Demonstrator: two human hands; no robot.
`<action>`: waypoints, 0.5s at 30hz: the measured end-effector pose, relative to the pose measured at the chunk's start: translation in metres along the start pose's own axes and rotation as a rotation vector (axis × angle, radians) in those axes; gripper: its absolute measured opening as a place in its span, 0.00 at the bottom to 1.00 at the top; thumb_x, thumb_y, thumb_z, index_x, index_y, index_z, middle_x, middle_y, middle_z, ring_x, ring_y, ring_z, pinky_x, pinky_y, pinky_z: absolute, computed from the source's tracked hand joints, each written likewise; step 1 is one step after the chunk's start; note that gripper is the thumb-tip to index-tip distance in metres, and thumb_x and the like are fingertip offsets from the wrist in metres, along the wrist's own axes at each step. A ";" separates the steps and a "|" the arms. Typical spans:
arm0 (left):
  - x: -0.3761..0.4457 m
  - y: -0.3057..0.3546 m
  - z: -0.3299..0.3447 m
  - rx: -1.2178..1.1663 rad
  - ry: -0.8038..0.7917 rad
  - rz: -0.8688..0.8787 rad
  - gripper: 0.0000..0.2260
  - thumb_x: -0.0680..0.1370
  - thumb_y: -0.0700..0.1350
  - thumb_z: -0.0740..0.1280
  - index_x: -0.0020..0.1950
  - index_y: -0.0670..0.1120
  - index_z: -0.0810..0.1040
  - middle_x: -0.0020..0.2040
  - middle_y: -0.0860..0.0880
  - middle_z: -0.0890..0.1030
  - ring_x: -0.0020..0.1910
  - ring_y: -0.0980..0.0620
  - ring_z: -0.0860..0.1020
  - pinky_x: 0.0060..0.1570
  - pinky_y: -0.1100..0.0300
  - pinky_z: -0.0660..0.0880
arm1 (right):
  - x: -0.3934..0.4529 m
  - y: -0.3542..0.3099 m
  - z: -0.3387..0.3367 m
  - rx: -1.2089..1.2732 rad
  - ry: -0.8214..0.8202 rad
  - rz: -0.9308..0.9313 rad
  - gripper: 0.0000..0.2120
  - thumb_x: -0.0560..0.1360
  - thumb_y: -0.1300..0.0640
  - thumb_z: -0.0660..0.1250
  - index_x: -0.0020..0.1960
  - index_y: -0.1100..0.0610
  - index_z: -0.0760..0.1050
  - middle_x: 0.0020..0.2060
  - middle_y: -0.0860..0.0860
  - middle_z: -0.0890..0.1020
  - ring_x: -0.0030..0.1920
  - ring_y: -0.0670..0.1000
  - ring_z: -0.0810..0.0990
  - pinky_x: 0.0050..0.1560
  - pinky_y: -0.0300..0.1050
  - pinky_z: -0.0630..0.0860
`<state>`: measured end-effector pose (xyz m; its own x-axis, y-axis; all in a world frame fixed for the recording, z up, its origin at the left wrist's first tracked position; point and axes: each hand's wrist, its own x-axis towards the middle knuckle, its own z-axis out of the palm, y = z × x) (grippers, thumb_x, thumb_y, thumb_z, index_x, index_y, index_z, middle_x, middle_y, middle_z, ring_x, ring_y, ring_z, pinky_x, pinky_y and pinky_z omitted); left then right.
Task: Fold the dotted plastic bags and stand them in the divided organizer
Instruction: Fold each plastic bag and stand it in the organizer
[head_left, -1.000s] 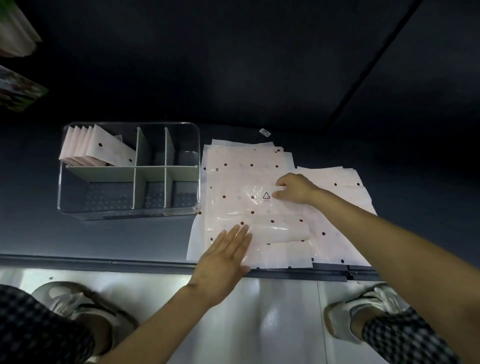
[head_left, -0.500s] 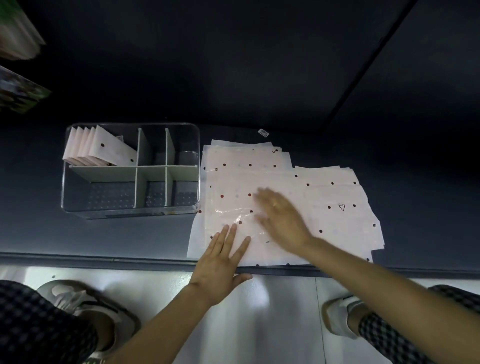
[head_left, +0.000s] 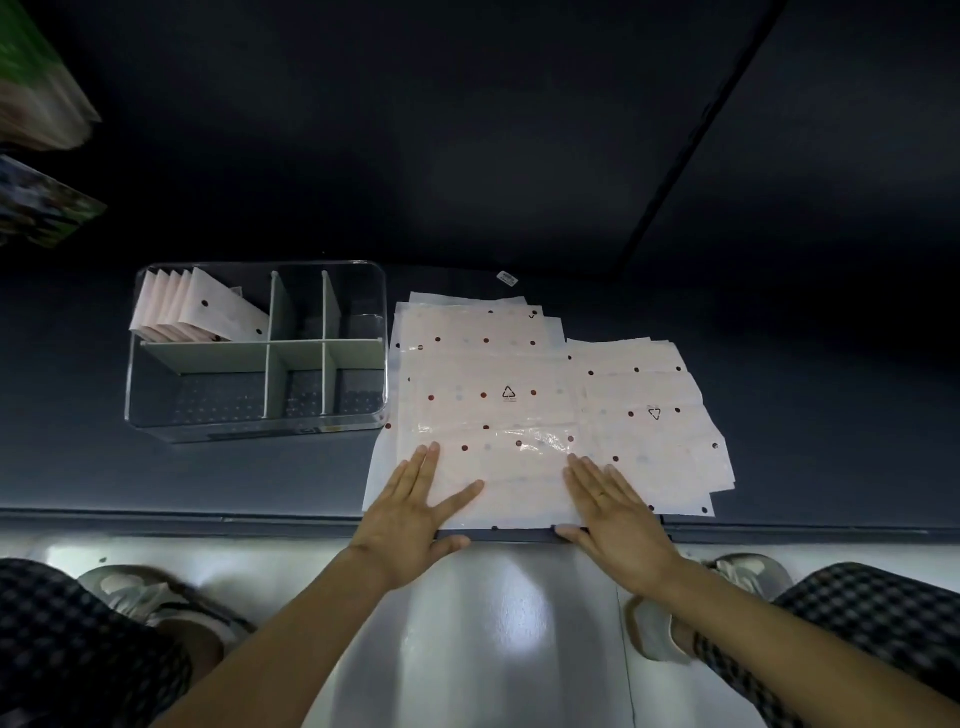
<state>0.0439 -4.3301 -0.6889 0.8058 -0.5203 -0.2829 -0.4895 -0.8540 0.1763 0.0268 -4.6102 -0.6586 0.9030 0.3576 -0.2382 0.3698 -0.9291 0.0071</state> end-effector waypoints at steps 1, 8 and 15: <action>0.001 0.000 0.000 -0.007 0.004 -0.008 0.28 0.78 0.66 0.46 0.72 0.65 0.35 0.74 0.40 0.30 0.73 0.42 0.30 0.73 0.52 0.33 | 0.005 0.001 -0.006 -0.003 0.073 -0.004 0.34 0.79 0.40 0.45 0.64 0.64 0.74 0.66 0.58 0.74 0.67 0.56 0.72 0.72 0.47 0.59; 0.003 0.004 -0.005 -0.044 -0.028 -0.057 0.26 0.77 0.67 0.45 0.74 0.66 0.44 0.76 0.40 0.35 0.75 0.44 0.34 0.71 0.53 0.33 | 0.050 -0.005 -0.020 -0.103 0.204 -0.205 0.19 0.56 0.58 0.81 0.46 0.58 0.83 0.44 0.54 0.84 0.41 0.54 0.84 0.37 0.42 0.81; 0.004 0.001 -0.020 -0.278 0.075 -0.102 0.31 0.77 0.62 0.59 0.76 0.60 0.50 0.77 0.48 0.54 0.76 0.51 0.50 0.74 0.57 0.42 | 0.061 0.002 -0.026 0.068 0.025 -0.172 0.16 0.76 0.62 0.62 0.63 0.56 0.76 0.61 0.51 0.78 0.59 0.53 0.77 0.60 0.42 0.70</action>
<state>0.0533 -4.3325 -0.6709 0.8734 -0.4215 -0.2440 -0.3032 -0.8626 0.4049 0.0887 -4.5881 -0.6483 0.8331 0.5133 -0.2060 0.5043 -0.8579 -0.0981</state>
